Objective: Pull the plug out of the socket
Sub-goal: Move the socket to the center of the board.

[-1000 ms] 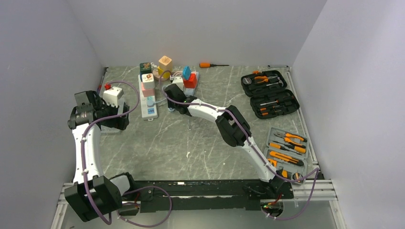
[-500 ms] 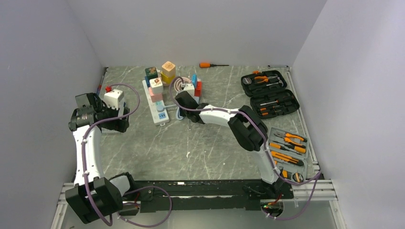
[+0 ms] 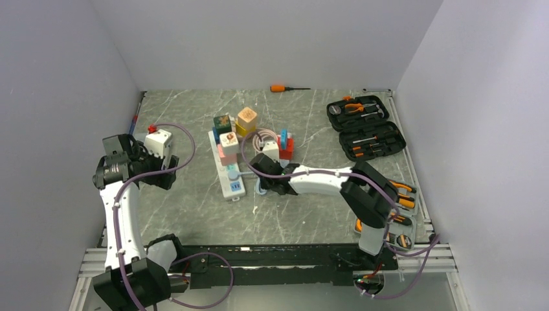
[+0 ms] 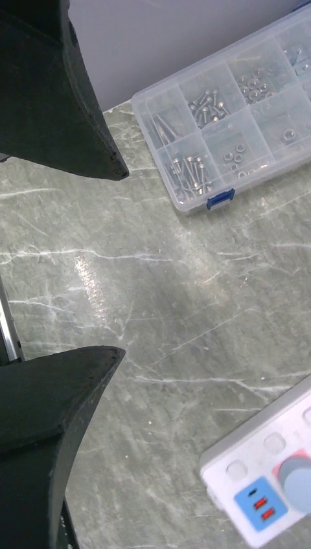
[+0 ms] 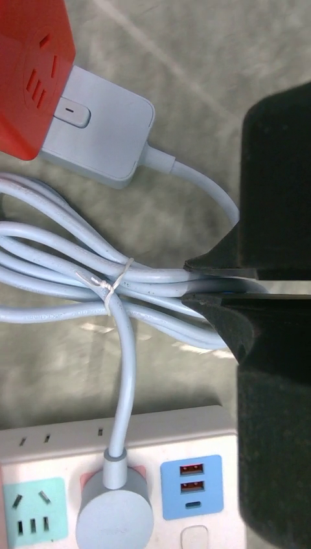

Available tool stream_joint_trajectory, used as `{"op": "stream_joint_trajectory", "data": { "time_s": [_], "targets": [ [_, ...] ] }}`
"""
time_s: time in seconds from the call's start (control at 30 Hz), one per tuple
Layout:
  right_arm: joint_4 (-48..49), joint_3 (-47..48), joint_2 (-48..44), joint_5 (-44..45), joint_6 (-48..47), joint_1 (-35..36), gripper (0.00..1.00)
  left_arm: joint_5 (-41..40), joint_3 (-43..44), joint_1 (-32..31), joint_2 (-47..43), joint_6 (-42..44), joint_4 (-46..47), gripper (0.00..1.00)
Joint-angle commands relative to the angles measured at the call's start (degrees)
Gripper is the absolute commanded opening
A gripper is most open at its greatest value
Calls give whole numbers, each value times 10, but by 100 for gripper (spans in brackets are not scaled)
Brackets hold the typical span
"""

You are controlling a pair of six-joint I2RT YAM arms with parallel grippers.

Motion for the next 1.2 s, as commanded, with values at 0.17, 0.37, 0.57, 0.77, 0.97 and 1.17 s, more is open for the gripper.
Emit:
{"op": "stream_joint_trajectory", "data": {
  "time_s": [0.17, 0.37, 0.57, 0.77, 0.97, 1.17],
  "targets": [
    [-166, -95, -121, 10, 29, 30, 38, 67, -25, 3, -61, 64, -34, 99],
    [-161, -67, -178, 51, -34, 42, 75, 92, -42, 3, -96, 93, -50, 99],
    [-77, -50, -209, 72, -141, 55, 73, 124, -52, 2, -124, 101, -52, 99],
    [17, -71, -188, 89, -271, 92, 69, 144, -61, 3, -136, 93, -46, 99],
    [111, -102, -129, 124, -381, 136, 64, 154, -69, 3, -148, 88, -33, 99],
    [164, -109, -51, 118, -442, 140, 63, 156, -63, 3, -159, 91, -30, 99]
  ]
}}
